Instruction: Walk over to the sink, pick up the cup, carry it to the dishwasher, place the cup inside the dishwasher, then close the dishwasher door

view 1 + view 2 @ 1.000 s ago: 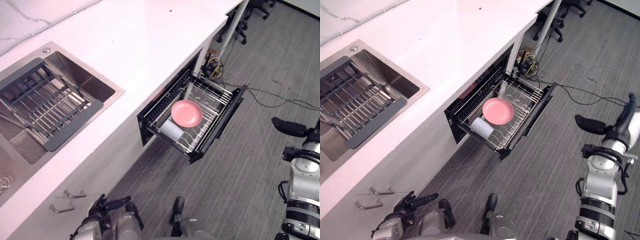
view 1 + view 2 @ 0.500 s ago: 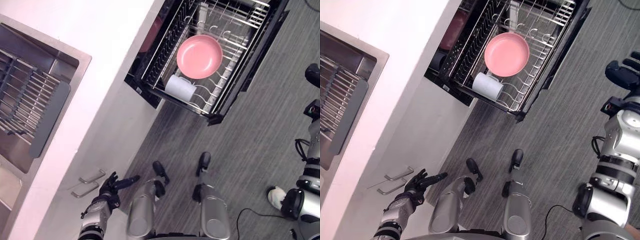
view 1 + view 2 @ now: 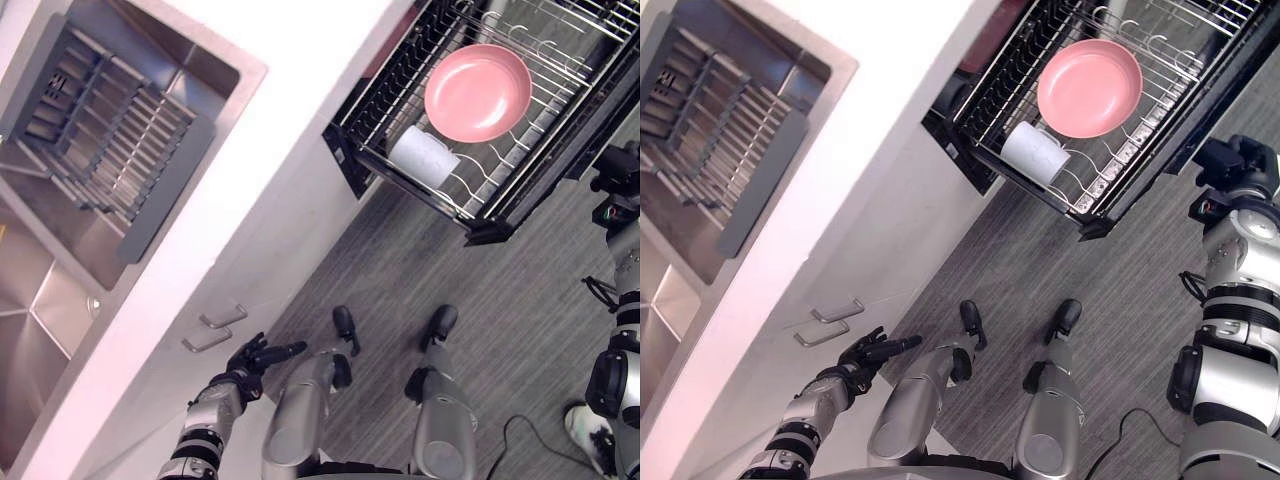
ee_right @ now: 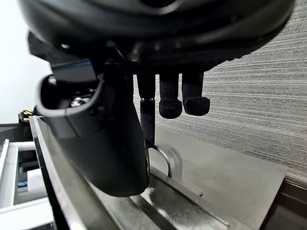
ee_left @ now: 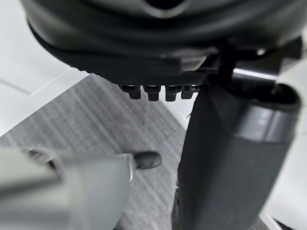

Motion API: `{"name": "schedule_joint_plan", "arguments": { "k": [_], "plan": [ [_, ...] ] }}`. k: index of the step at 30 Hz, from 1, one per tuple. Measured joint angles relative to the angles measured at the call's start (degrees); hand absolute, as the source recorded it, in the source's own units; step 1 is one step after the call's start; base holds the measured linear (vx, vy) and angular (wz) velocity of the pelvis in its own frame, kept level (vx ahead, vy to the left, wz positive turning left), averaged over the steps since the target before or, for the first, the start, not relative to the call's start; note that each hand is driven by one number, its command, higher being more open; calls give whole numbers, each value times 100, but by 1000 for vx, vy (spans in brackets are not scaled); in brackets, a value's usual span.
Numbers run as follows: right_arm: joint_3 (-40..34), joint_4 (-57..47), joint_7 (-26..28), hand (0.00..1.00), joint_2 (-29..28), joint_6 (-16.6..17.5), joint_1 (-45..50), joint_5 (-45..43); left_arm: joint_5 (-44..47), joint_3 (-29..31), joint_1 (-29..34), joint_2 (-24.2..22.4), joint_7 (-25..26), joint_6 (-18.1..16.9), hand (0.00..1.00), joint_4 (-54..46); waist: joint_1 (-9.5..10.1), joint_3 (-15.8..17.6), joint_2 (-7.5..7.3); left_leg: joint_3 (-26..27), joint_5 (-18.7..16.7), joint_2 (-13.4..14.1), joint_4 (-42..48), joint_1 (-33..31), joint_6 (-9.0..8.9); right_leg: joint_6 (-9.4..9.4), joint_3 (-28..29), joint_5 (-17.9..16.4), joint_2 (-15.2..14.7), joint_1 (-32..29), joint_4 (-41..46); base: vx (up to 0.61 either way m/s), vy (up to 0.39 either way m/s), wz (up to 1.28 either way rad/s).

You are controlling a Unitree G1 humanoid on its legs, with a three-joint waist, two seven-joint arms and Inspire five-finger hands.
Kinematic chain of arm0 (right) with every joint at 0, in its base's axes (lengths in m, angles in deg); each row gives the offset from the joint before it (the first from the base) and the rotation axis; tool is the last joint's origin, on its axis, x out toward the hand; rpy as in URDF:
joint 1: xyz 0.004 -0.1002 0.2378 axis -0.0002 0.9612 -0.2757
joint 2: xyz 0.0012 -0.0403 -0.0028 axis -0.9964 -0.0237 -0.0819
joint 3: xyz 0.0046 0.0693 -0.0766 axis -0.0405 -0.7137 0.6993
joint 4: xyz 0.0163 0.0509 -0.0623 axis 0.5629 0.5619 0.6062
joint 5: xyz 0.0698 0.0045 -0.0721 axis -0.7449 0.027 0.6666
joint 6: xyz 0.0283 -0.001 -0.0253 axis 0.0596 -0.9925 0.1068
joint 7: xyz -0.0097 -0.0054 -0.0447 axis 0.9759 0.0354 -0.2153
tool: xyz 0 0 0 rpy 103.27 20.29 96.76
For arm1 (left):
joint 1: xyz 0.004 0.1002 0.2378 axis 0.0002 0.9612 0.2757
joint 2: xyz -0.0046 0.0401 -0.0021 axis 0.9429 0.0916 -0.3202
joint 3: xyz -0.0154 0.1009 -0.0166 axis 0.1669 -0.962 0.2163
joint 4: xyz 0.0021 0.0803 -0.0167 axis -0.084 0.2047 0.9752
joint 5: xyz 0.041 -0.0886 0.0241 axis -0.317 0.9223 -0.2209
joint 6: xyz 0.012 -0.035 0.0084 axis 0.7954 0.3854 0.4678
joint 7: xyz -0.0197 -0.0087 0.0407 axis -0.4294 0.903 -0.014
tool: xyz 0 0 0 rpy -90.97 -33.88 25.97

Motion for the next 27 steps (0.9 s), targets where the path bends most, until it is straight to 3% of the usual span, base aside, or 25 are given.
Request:
{"name": "schedule_joint_plan", "arguments": {
  "k": [9, 14, 19, 21, 22, 27],
  "plan": [
    [173, 292, -176, 0, -451, 53, -2, 475, -151, -11, 853, -139, -119, -226, 100, 1, 213, -14, 183, -842, 443, -42, -714, 774, -191, 26, -1072, -366, 158, 1049, 36, 13, -13, 55],
    [492, 301, -411, 0, -683, 57, -340, 2180, -493, 49, 913, -407, -155, -416, 100, 9, 552, -86, 225, -1023, 490, -45, -719, 930, -219, 82, -1440, -504, 211, 1439, 38, 50, 22, 39],
    [933, 288, -463, 0, -911, 78, -424, 3262, -833, 59, 1037, -465, -133, -649, 100, 221, 795, -500, 134, -1010, 490, -28, -721, 1091, -218, 104, -1508, -585, 253, 1680, 37, 62, 24, 15],
    [1073, 287, -561, 0, -1055, 79, -182, 3725, -965, 124, 1188, -455, -97, -802, 100, 216, 825, -663, -18, -959, 490, -15, -723, 1174, -218, 118, -1478, -634, 270, 1781, 37, 36, 27, 11],
    [1078, 240, -532, 100, -1116, 205, 63, 3734, -981, 234, 1273, -442, -96, -853, 100, 221, 816, -724, -130, -889, 489, -6, -731, 1217, -218, 126, -1421, -666, 276, 1821, 37, 11, 26, -4],
    [1066, -176, -548, 100, -1430, 1067, 1156, 3831, -977, 560, 1366, -374, -216, -903, 100, 365, 795, -933, -459, -567, 411, 90, -735, 1438, -261, 131, -1198, -739, 322, 1948, 38, -38, 20, -18]
  ]
}}
